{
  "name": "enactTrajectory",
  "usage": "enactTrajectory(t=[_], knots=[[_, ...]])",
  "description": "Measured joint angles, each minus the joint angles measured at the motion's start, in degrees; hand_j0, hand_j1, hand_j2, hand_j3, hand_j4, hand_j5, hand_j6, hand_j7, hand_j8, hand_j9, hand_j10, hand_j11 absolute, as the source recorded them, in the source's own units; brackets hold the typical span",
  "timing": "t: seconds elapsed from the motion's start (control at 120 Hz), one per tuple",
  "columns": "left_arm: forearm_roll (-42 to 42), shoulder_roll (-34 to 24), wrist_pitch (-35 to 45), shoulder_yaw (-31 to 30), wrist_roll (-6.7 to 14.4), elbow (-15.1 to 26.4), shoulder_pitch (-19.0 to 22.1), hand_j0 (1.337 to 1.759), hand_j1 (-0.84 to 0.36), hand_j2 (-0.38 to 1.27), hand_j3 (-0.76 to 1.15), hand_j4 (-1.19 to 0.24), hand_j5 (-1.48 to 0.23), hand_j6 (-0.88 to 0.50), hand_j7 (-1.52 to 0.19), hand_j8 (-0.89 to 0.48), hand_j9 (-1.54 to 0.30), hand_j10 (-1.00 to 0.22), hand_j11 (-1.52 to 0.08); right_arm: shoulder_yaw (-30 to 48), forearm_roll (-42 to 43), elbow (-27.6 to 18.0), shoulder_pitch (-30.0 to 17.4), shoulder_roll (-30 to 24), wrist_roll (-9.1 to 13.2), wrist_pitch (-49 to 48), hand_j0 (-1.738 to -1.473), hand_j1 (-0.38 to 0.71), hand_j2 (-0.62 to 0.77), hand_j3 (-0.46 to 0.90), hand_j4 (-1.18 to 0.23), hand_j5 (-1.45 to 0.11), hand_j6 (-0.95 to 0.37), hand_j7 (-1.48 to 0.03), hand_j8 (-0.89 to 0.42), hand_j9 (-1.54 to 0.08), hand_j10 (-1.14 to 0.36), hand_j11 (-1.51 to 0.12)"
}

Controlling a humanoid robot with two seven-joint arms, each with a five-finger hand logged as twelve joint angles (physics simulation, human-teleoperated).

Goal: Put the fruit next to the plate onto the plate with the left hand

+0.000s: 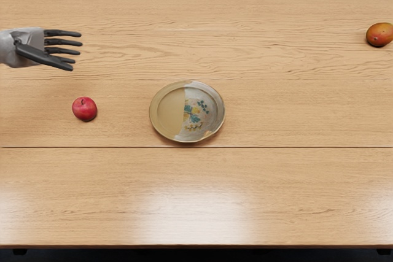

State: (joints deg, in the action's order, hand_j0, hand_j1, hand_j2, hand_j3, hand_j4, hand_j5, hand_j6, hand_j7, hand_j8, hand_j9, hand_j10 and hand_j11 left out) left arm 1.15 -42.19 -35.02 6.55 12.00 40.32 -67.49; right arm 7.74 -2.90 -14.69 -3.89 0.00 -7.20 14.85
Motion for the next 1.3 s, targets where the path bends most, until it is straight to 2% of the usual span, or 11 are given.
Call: enactTrajectory(t=[0.283,0.358,0.433,0.517,0.6,0.717,0.9,1.008,1.083,1.142,1.3], knots=[[-0.05,-0.24,0.00,-0.01,0.33,0.04,-1.24,1.658,0.05,0.05,0.00,-0.25,-0.32,-0.25,-0.32,-0.25,-0.32,-0.25,-0.32,-0.07,0.01,0.01,-0.25,0.00,0.38,0.00,-1.658,-0.31,-0.01,0.00,-0.03,-0.05,-0.03,-0.05,-0.03,-0.05,-0.03,-0.05],[-0.22,-0.31,-0.01,-0.03,4.09,0.07,-3.13,1.658,0.05,0.05,0.00,-0.25,-0.32,-0.25,-0.32,-0.25,-0.32,-0.25,-0.32,-0.08,0.01,0.01,-0.30,0.00,0.45,0.00,-1.658,-0.31,-0.01,0.00,-0.03,-0.05,-0.03,-0.05,-0.03,-0.05,-0.03,-0.05],[-3.21,-2.41,0.00,0.00,6.30,1.04,-6.01,1.658,0.05,0.05,0.00,-0.25,-0.32,-0.25,-0.32,-0.25,-0.32,-0.25,-0.32,-0.09,0.00,0.01,-0.33,0.00,0.49,0.00,-1.658,-0.31,-0.01,0.00,-0.03,-0.05,-0.03,-0.05,-0.03,-0.05,-0.03,-0.05],[-7.83,-7.10,0.00,0.01,7.45,6.35,-6.06,1.658,0.05,0.05,0.00,-0.25,-0.32,-0.25,-0.32,-0.25,-0.32,-0.25,-0.32,-0.09,0.00,0.01,-0.33,0.00,0.51,0.00,-1.658,-0.31,-0.01,0.00,-0.03,-0.05,-0.03,-0.05,-0.03,-0.05,-0.03,-0.05],[-11.31,-12.62,-0.01,-0.04,7.97,15.71,-6.02,1.658,0.05,0.05,0.00,-0.25,-0.32,-0.25,-0.32,-0.25,-0.32,-0.25,-0.32,-0.09,0.01,0.01,-0.33,0.00,0.51,0.00,-1.658,-0.31,-0.01,0.00,-0.03,-0.05,-0.03,-0.05,-0.03,-0.05,-0.03,-0.05],[-14.48,-14.68,-0.02,-1.55,8.19,27.61,-8.02,1.658,0.05,0.05,0.00,-0.25,-0.32,-0.25,-0.32,-0.25,-0.32,-0.25,-0.32,-0.09,0.01,0.01,-0.33,0.00,0.52,0.00,-1.658,-0.31,-0.01,0.00,-0.03,-0.05,-0.03,-0.05,-0.03,-0.05,-0.03,-0.05],[-16.08,-14.94,2.82,-14.89,7.80,36.89,-21.29,1.658,0.05,0.05,0.00,-0.25,-0.32,-0.25,-0.32,-0.25,-0.32,-0.25,-0.32,-0.09,0.00,0.01,-0.33,0.00,0.52,0.00,-1.658,-0.31,-0.01,0.00,-0.03,-0.05,-0.03,-0.05,-0.03,-0.05,-0.03,-0.05],[-16.30,-13.59,9.93,-25.42,7.23,40.52,-30.97,1.658,0.05,0.05,0.00,-0.25,-0.32,-0.25,-0.32,-0.25,-0.32,-0.25,-0.32,-0.08,0.00,0.01,-0.33,0.00,0.52,0.00,-1.658,-0.31,-0.01,0.00,-0.03,-0.05,-0.03,-0.05,-0.03,-0.05,-0.03,-0.05],[-16.37,-11.76,14.90,-31.90,6.66,42.37,-33.56,1.658,0.05,0.05,0.00,-0.25,-0.32,-0.25,-0.32,-0.25,-0.32,-0.25,-0.32,-0.09,0.01,0.01,-0.33,0.00,0.52,0.00,-1.658,-0.31,-0.01,0.00,-0.03,-0.05,-0.03,-0.05,-0.03,-0.05,-0.03,-0.05],[-16.38,-8.07,19.02,-38.96,6.42,43.21,-40.29,1.658,0.05,0.05,0.00,-0.25,-0.32,-0.25,-0.32,-0.25,-0.32,-0.25,-0.32,-0.09,0.00,0.01,-0.33,0.00,0.52,0.00,-1.658,-0.31,-0.01,0.00,-0.03,-0.05,-0.03,-0.05,-0.03,-0.05,-0.03,-0.05],[-18.08,-5.95,27.64,-49.01,6.18,44.96,-42.19,1.658,0.05,0.05,0.00,-0.25,-0.32,-0.25,-0.32,-0.25,-0.32,-0.25,-0.32,-0.10,0.01,0.01,-0.34,0.00,0.52,0.00,-1.658,-0.31,-0.01,0.00,-0.03,-0.05,-0.03,-0.05,-0.03,-0.05,-0.03,-0.05]])
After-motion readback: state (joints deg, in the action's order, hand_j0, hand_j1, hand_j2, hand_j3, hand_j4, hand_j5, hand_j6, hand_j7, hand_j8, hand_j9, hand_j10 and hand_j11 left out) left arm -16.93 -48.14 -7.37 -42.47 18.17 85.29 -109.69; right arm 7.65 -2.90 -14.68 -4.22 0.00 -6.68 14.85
